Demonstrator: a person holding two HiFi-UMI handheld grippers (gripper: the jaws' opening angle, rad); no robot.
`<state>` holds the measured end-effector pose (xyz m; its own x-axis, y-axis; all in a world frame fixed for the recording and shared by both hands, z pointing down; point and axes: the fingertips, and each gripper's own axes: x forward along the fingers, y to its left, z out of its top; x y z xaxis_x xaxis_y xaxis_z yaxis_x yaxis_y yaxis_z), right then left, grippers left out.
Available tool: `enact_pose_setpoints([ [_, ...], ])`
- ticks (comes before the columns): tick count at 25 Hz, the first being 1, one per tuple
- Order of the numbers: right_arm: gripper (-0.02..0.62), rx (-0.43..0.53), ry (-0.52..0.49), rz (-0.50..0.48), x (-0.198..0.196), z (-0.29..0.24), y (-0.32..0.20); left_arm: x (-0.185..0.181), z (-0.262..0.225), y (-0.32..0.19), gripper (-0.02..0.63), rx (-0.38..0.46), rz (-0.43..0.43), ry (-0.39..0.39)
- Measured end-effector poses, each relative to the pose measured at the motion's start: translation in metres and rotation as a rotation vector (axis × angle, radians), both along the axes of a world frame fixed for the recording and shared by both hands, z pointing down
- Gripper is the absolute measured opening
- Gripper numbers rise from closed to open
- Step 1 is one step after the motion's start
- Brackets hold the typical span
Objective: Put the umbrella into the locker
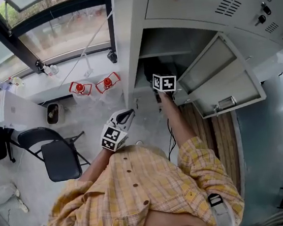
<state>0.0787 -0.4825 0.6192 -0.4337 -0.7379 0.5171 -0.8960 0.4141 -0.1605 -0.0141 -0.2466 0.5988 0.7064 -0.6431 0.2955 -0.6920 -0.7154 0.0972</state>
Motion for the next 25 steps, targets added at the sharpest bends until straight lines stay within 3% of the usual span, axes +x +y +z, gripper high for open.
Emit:
enact_pose_setpoints([
  [7,0.373,0.084,-0.032,0.010,0.010,-0.012,0.013,0.002,-0.002,0.003,0.003,-0.015,0.019,0.017],
  [12,0.373,0.172,-0.087,-0.012,0.011,-0.041,0.030,0.004,-0.004,0.003,0.003,-0.009,0.031,0.032],
  [17,0.371,0.307,-0.053,0.003,0.019,-0.064,0.046,0.009,-0.009,0.003,0.003,0.003,0.035,0.046],
  [25,0.364,0.363,-0.091,-0.046,0.003,-0.090,0.087,0.010,-0.007,0.006,0.003,-0.018,0.042,0.054],
])
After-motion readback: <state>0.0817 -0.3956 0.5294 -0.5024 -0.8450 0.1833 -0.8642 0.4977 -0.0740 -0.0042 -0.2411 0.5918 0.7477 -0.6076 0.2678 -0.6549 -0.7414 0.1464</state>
